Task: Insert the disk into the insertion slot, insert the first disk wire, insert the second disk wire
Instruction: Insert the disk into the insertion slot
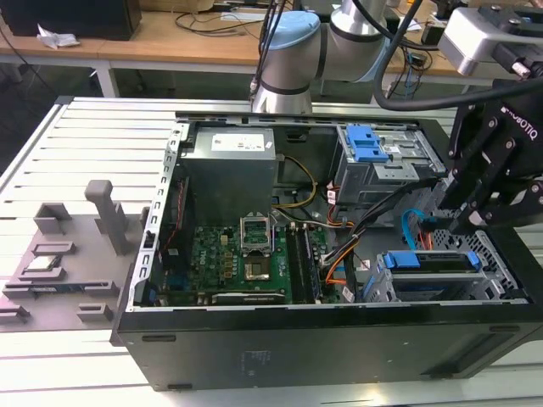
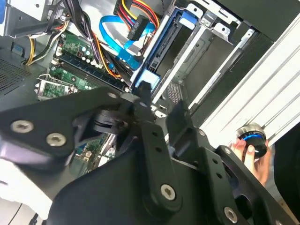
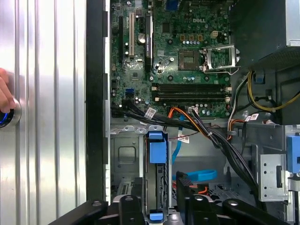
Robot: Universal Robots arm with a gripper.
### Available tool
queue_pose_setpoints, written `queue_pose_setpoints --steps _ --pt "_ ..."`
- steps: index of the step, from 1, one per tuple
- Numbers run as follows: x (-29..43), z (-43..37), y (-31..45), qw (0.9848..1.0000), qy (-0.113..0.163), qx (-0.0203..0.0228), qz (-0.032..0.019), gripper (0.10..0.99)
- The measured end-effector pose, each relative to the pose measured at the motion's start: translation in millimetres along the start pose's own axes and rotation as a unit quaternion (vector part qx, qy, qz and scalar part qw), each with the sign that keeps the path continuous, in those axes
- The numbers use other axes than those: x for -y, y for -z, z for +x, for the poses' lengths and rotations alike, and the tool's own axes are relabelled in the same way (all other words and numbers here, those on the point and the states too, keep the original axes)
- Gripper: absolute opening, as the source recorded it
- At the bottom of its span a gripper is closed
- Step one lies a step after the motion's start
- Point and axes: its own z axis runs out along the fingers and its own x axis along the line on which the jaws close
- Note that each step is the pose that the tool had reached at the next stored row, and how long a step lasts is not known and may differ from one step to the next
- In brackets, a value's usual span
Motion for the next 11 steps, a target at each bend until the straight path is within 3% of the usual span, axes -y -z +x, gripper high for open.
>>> queue_pose_setpoints --steps 1,5,11 --pt "0.0 0.0 0.0 1.0 0.0 0.0 0.0 0.353" --pt "0.0 0.0 -0.1 1.0 0.0 0.0 0.0 0.11" --pt "0.0 0.0 -0.1 1.0 0.0 0.0 0.0 0.106"
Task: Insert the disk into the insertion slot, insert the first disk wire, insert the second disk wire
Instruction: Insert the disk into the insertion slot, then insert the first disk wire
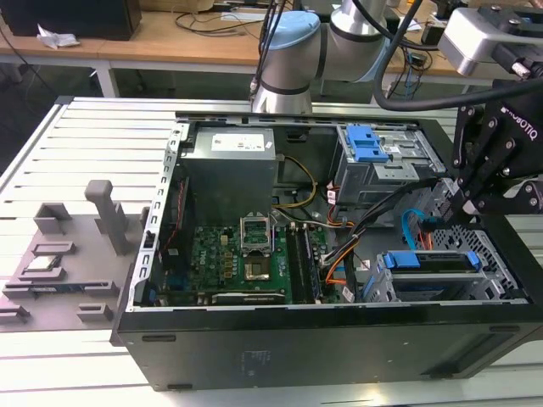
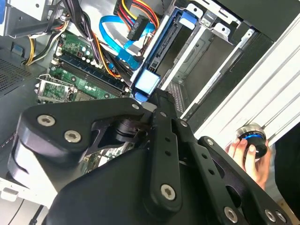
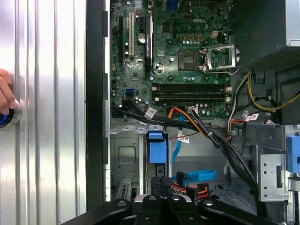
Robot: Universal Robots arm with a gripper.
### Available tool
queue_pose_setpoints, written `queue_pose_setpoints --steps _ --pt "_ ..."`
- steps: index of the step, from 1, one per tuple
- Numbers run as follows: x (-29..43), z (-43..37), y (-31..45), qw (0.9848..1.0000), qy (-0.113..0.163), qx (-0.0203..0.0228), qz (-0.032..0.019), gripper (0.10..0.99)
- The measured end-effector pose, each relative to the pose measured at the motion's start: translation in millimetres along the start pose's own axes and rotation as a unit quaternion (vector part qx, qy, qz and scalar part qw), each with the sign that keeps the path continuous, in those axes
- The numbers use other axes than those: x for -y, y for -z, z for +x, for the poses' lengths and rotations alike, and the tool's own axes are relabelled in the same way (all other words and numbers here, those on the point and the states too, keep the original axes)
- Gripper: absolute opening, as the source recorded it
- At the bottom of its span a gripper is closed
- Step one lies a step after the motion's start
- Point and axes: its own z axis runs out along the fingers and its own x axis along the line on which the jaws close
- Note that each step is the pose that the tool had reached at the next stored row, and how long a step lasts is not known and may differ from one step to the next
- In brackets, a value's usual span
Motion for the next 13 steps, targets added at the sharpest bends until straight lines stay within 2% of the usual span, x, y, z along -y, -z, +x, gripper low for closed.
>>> queue_pose_setpoints --steps 8,11,13 --pt "0.3 0.0 -0.2 1.0 0.0 0.0 0.0 0.106" --pt "10.8 -0.2 -1.2 1.0 0.0 -0.001 -0.0001 0.106" --pt "14.5 -0.2 -2.0 1.0 0.0 -0.0012 -0.0003 0.106"
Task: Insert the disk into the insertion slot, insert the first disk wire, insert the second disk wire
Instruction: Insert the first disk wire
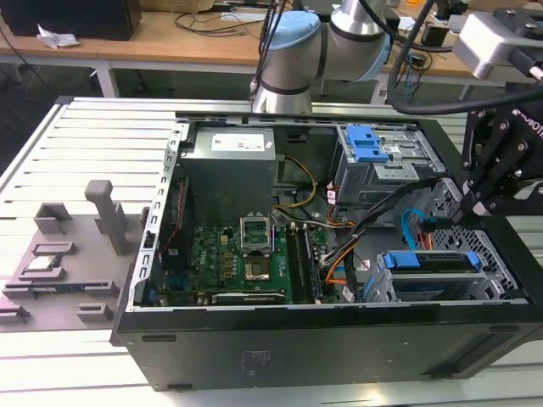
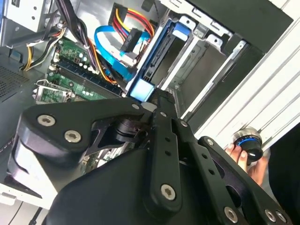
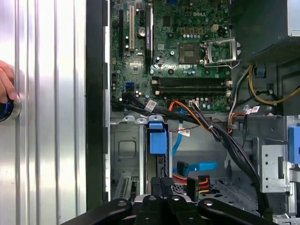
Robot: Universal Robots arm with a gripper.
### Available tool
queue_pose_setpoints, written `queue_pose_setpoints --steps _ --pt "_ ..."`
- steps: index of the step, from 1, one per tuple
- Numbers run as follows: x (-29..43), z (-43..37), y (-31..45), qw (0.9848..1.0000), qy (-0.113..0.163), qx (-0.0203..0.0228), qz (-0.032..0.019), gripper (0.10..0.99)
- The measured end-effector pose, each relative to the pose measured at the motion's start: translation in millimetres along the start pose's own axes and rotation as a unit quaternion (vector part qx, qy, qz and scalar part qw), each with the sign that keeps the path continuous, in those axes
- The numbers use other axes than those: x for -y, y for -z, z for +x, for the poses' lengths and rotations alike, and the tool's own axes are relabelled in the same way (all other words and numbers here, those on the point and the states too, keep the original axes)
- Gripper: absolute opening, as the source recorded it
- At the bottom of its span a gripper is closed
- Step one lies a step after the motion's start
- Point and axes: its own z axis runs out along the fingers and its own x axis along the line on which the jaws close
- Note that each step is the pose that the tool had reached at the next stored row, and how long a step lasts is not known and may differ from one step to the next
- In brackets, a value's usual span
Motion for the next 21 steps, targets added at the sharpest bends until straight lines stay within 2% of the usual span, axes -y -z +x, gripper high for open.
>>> queue_pose_setpoints --steps 6,11,12,13,15,17,21 --pt "8.7 -1.3 -2.9 1.0 0.0 -0.0004 0.0 0.106" --pt "13.1 -8.7 -5.3 1.0 0.0 -0.0004 0.0 0.106" --pt "13.9 -13.0 -6.0 1.0 0.0 -0.0005 0.0 0.106" --pt "15.1 -20.8 -6.9 1.0 0.0 -0.0009 0.0 0.106" --pt "15.7 -24.5 -7.5 1.0 0.0 -0.001 0.0 0.106" --pt "16.1 -31.7 -8.6 1.0 0.0 -0.0011 0.0 0.106" --pt "17.7 -35.6 -15.9 1.0 0.0 -0.0015 0.0 0.106"
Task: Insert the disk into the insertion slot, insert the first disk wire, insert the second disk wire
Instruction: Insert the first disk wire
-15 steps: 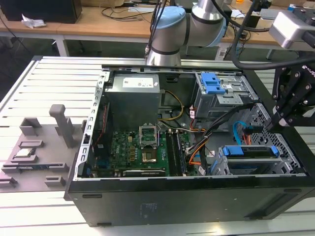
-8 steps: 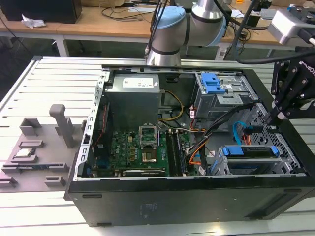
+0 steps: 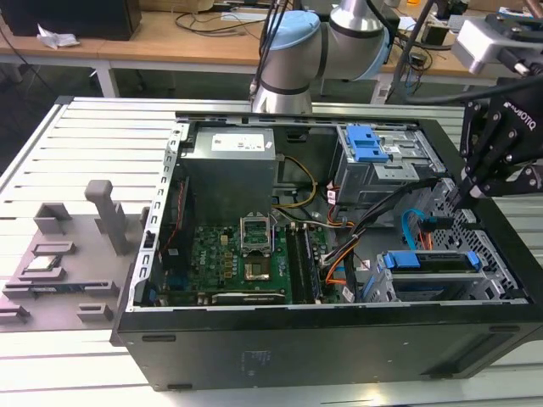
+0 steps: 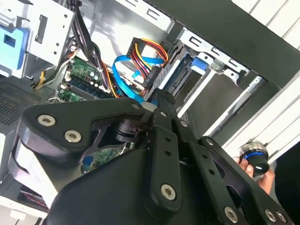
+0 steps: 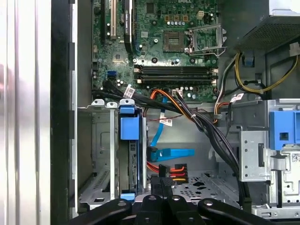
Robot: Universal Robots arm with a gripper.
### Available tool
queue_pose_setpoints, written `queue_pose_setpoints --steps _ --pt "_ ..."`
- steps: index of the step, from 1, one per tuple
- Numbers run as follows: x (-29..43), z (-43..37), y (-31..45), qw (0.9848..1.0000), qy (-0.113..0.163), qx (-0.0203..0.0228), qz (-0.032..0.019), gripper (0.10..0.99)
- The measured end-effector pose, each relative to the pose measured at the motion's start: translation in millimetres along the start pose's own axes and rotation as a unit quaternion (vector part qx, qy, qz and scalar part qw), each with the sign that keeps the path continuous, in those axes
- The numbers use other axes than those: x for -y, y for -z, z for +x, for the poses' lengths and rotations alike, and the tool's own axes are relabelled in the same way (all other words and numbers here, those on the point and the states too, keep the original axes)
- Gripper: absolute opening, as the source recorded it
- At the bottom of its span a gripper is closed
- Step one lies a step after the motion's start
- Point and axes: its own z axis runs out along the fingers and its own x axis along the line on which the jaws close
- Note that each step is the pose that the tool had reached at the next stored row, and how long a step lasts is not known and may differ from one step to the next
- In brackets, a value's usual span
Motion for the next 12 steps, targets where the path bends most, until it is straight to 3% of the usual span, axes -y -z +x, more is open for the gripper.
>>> queue_pose_setpoints --steps 8,12 --pt "2.3 -2.0 -16.2 1.0 0.0 -0.0006 0.0 0.106" --pt "3.0 -7.4 -19.6 1.0 0.0 -0.0028 0.0001 0.106"
